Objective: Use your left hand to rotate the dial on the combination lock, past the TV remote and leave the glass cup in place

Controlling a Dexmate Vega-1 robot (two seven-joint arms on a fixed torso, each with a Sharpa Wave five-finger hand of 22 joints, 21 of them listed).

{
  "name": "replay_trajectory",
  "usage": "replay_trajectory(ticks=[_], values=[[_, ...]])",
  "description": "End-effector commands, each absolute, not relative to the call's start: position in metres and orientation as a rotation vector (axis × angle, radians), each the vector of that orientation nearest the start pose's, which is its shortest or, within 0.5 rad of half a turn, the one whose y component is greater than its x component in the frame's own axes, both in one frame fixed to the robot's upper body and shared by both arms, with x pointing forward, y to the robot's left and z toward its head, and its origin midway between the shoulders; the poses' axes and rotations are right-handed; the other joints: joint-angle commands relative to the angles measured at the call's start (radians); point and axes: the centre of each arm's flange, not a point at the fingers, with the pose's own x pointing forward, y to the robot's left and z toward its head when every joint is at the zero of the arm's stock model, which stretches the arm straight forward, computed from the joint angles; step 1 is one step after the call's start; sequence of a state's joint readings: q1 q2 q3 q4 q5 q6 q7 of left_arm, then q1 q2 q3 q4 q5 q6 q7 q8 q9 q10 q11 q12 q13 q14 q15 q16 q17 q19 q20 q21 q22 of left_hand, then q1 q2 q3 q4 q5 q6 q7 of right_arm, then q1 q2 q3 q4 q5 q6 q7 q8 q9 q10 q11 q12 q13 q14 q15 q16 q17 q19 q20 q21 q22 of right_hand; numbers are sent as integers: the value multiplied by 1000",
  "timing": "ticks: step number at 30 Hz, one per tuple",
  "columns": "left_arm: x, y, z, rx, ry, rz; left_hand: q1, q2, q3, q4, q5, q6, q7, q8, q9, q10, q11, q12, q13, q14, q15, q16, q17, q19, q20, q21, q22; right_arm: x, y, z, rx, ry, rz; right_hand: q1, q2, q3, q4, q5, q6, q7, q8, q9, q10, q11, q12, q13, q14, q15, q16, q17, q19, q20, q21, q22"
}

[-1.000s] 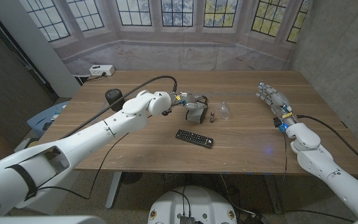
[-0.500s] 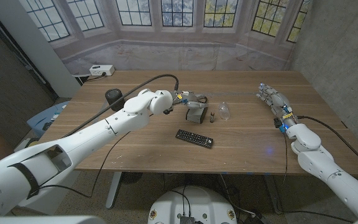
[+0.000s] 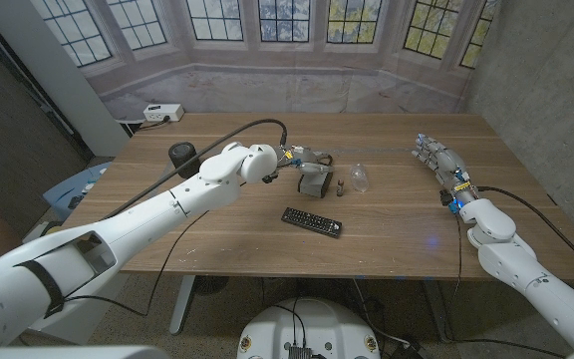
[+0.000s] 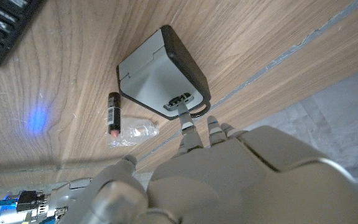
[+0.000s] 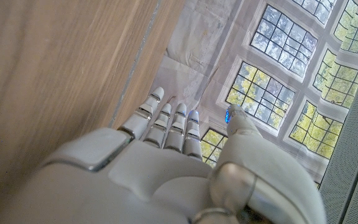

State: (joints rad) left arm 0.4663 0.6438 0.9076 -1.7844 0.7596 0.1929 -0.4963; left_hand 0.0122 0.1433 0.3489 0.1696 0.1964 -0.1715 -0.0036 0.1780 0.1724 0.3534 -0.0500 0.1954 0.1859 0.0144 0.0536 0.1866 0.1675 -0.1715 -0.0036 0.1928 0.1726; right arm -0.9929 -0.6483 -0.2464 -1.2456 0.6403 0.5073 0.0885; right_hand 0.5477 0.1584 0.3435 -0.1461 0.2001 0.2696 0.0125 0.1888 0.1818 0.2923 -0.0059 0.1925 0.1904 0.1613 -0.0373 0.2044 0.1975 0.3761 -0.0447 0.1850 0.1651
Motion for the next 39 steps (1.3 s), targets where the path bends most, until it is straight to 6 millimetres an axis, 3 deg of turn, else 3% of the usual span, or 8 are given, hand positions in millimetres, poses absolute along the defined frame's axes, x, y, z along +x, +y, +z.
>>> replay_trajectory(ticks=[1, 39], values=[[597, 75, 38, 1822, -561, -378, 4, 1, 7, -4, 6, -14, -5, 7, 3, -2, 1, 0, -1, 4, 4, -2, 4, -8, 5, -1, 0, 611, -398, -64, -78, -672, 84, 14, 1, -1, 0, 4, 7, 0, 2, 2, 8, 5, 3, 2, 1, -19, 8, 3, 8, -11, 5, 3], [603, 69, 39, 1820, -565, -395, 7, -1, 11, -6, 6, -14, -6, 7, 3, 0, -5, 2, -1, 6, 4, -2, 3, -6, 5, -1, 0, 613, -401, -69, -73, -668, 80, 15, 2, -1, 1, 4, 8, -1, 3, 2, 6, 1, 2, 2, 1, -19, 8, 4, 9, -10, 5, 3]])
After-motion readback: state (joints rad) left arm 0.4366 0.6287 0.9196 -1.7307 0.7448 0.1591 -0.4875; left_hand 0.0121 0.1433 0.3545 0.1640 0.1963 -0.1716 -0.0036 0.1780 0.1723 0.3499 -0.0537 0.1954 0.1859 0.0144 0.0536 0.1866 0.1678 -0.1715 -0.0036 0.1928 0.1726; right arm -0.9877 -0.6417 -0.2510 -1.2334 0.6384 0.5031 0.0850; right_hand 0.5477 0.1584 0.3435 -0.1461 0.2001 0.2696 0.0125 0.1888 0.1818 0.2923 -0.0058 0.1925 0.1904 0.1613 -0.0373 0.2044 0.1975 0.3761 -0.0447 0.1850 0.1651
